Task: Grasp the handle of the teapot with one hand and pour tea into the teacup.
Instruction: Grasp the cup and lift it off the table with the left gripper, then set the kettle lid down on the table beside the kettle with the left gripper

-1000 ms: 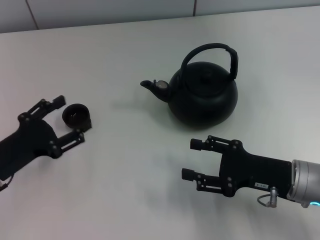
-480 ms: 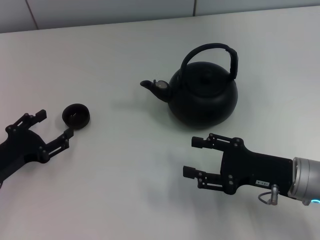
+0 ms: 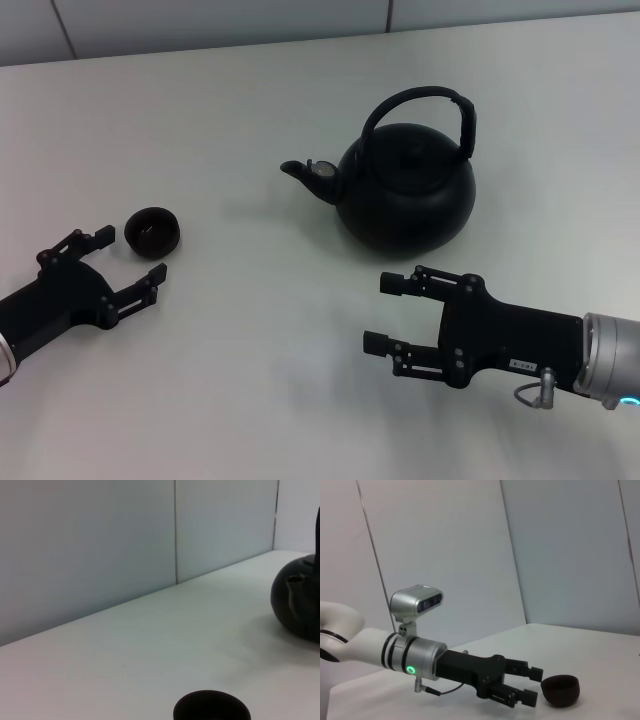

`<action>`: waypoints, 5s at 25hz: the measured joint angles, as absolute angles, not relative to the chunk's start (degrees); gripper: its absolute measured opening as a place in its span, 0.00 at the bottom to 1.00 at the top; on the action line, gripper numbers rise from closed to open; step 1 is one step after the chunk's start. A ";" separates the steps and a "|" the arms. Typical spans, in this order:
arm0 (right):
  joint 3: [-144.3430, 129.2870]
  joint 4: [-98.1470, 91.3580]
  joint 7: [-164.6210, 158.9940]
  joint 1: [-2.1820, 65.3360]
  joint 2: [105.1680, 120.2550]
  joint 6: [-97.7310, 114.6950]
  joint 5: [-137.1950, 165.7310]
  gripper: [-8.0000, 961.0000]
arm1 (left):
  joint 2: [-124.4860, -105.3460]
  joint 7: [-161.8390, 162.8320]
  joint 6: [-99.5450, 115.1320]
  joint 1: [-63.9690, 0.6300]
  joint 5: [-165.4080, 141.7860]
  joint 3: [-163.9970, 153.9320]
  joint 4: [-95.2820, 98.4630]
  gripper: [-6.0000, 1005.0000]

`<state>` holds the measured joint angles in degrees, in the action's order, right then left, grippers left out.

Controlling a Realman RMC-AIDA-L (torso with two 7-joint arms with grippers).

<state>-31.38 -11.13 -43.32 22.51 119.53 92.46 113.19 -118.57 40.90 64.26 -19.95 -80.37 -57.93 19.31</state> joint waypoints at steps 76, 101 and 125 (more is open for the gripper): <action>-29.47 -9.48 -43.70 22.58 119.46 92.89 113.03 0.77 | -118.82 40.93 70.53 -24.34 -80.14 -68.55 19.12 0.69; -29.48 -9.49 -43.96 23.64 119.53 92.95 113.11 0.77 | -118.83 40.78 70.28 -23.60 -80.25 -73.74 19.25 0.70; -29.35 -9.50 -44.03 24.79 119.52 92.46 113.12 0.77 | -118.57 41.32 68.48 -23.45 -81.66 -73.67 19.32 0.70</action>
<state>-29.35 -9.50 -44.04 24.79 119.52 92.46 113.12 -118.57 41.32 68.48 -23.45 -81.66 -73.67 19.32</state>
